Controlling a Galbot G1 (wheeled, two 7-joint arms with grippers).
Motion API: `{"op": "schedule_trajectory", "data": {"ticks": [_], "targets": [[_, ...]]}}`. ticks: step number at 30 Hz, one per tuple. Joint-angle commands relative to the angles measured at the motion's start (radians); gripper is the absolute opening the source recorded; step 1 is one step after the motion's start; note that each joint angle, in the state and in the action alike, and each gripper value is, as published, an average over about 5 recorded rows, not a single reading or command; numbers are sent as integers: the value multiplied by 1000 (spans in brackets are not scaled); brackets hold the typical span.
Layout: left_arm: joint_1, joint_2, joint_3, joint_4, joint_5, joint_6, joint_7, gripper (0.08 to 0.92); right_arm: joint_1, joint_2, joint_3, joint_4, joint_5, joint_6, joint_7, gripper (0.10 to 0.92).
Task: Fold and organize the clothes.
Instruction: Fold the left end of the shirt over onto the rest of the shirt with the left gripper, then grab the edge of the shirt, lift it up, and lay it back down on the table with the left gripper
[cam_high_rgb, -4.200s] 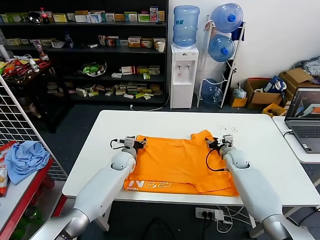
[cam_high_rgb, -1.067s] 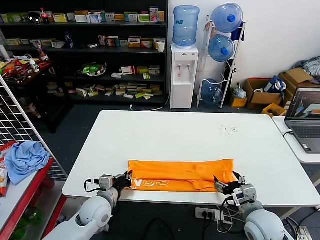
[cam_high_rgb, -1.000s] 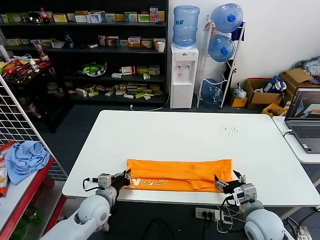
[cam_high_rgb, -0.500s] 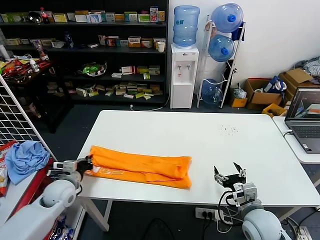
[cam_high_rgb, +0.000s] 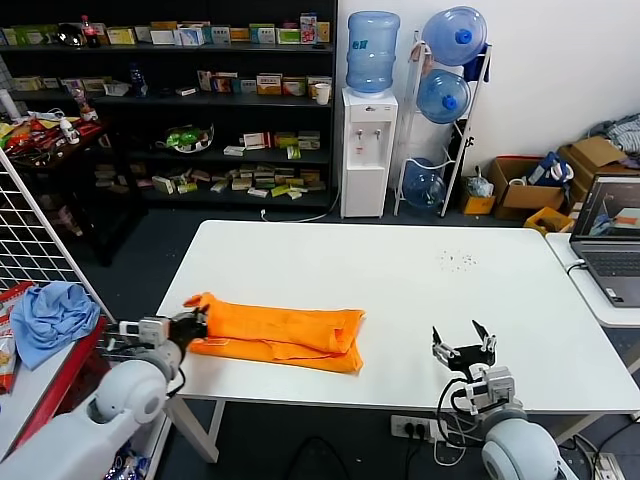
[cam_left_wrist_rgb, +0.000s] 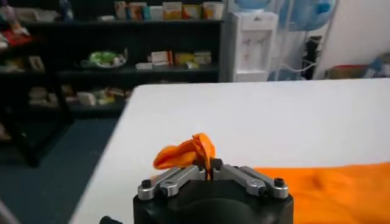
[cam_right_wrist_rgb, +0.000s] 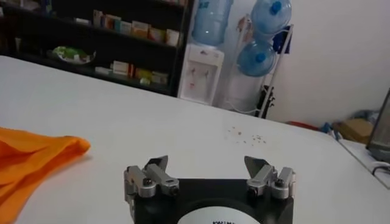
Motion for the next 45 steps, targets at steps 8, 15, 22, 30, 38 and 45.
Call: {"op": "schedule_trajectory", "data": {"ticks": [8,15,22,30,38,45], "targets": [[-108,-379,231,-36,-45,33,-87,115,6,38,11,-44,-40,22,3,823],[-137,-463,237,39,16,19,-76,115,28,58,-1,-70,-47,24,2,823],[-128,-494,260,64,53,-19,-27,116,53,58,-12,-80,-40,16,4,823],[-99,-524,277,32,35,-141,10,311,74,59,-23,-85,-34,13,3,823],[-59,-362,215,-5,89,-160,44,545,68,54,-24,-85,-36,21,-10,823],[-3,-125,130,30,114,-77,177,743,75,52,-33,-108,-41,53,-46,823]]}}
